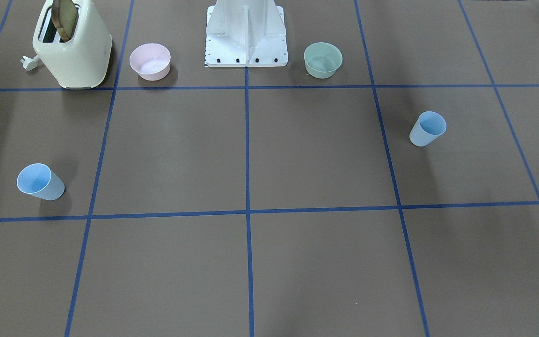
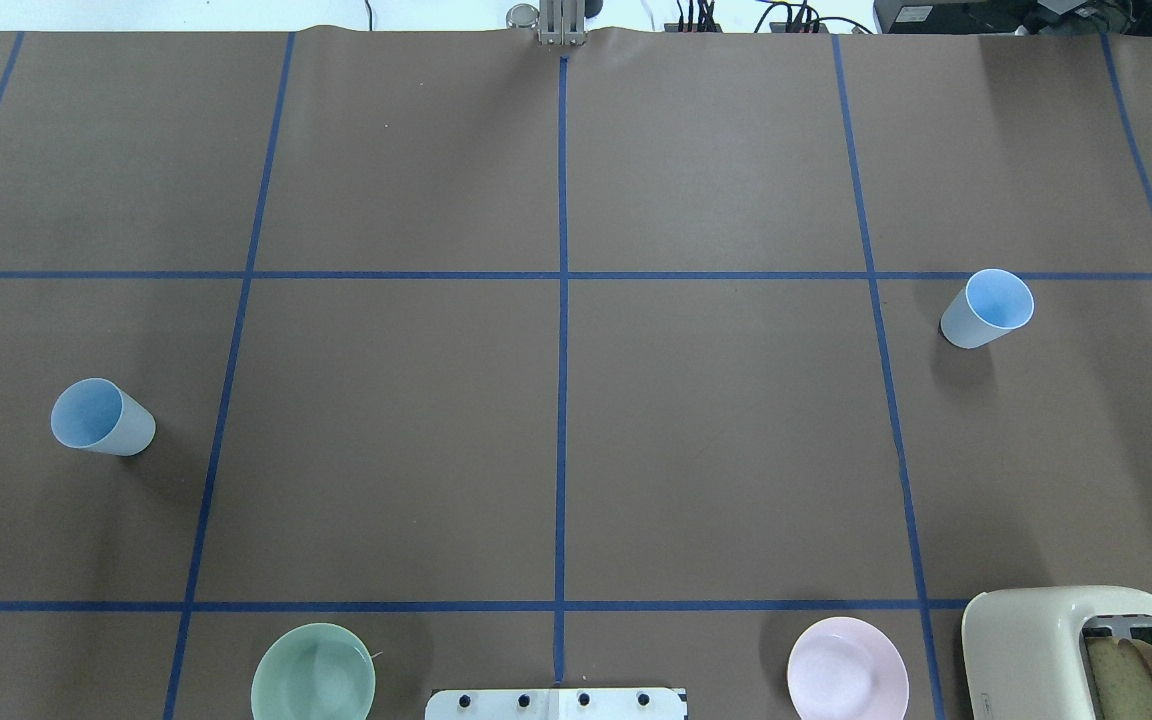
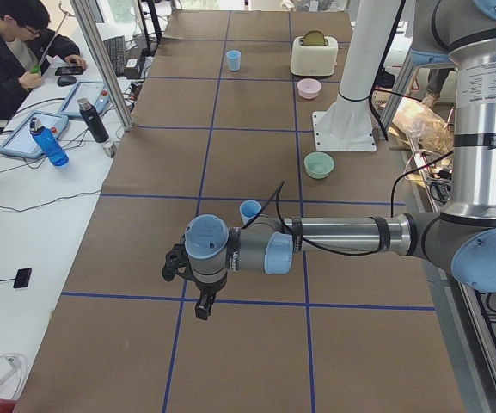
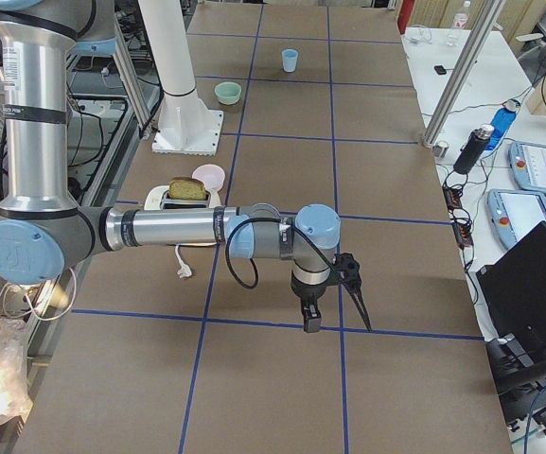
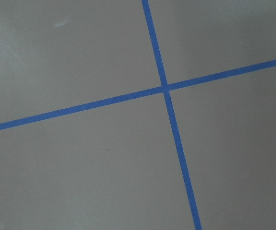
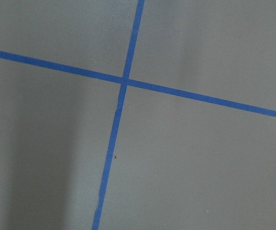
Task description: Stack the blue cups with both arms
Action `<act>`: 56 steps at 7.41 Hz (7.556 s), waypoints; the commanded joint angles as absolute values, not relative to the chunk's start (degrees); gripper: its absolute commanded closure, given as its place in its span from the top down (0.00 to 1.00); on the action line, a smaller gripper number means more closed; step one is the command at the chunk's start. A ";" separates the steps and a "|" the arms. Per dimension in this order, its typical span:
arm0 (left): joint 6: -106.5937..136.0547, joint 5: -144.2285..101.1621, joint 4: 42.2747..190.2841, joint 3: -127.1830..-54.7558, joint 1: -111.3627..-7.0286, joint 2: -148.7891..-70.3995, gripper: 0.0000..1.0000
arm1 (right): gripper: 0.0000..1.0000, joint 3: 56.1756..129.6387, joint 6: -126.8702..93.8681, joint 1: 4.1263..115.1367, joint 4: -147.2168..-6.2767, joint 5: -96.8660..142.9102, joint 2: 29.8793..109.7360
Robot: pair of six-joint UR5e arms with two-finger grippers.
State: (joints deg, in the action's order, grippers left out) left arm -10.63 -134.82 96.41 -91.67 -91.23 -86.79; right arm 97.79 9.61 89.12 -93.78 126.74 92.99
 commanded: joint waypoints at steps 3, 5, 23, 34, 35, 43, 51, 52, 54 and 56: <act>-10.63 -134.74 99.48 -91.67 -91.23 -86.40 0.98 | 1.00 98.17 9.67 89.12 -93.78 126.83 92.99; -10.63 -134.47 100.81 -91.93 -91.23 -86.40 0.98 | 1.00 98.87 9.58 89.12 -93.78 126.73 92.90; 35.69 -124.21 127.34 -103.62 -54.96 -81.93 0.98 | 1.00 99.14 -1.05 86.22 -74.88 128.76 92.55; 38.66 -124.98 118.19 -110.04 -51.33 -89.50 0.00 | 1.00 99.05 -1.23 85.69 -74.97 128.58 92.46; 40.50 -124.37 108.99 -109.69 -51.15 -98.09 0.00 | 1.00 98.97 -1.23 85.69 -74.97 128.58 92.46; 61.78 -109.07 91.13 -89.84 -30.77 -136.23 0.00 | 1.00 98.96 -2.90 85.08 -74.97 128.76 92.29; 61.53 -103.55 91.94 -90.59 -29.88 -136.94 0.99 | 1.00 98.96 -2.99 84.64 -74.97 128.85 92.29; 60.57 -103.62 89.24 -94.53 -30.93 -136.06 0.99 | 1.00 98.96 -3.08 84.64 -74.97 128.85 92.11; 50.78 -108.51 75.58 -103.83 -39.15 -134.48 0.99 | 1.00 99.14 -3.08 84.64 -75.06 129.11 91.85; 30.34 -117.81 71.90 -109.94 -53.27 -125.12 0.99 | 1.00 101.06 -9.19 83.59 -74.97 132.87 91.50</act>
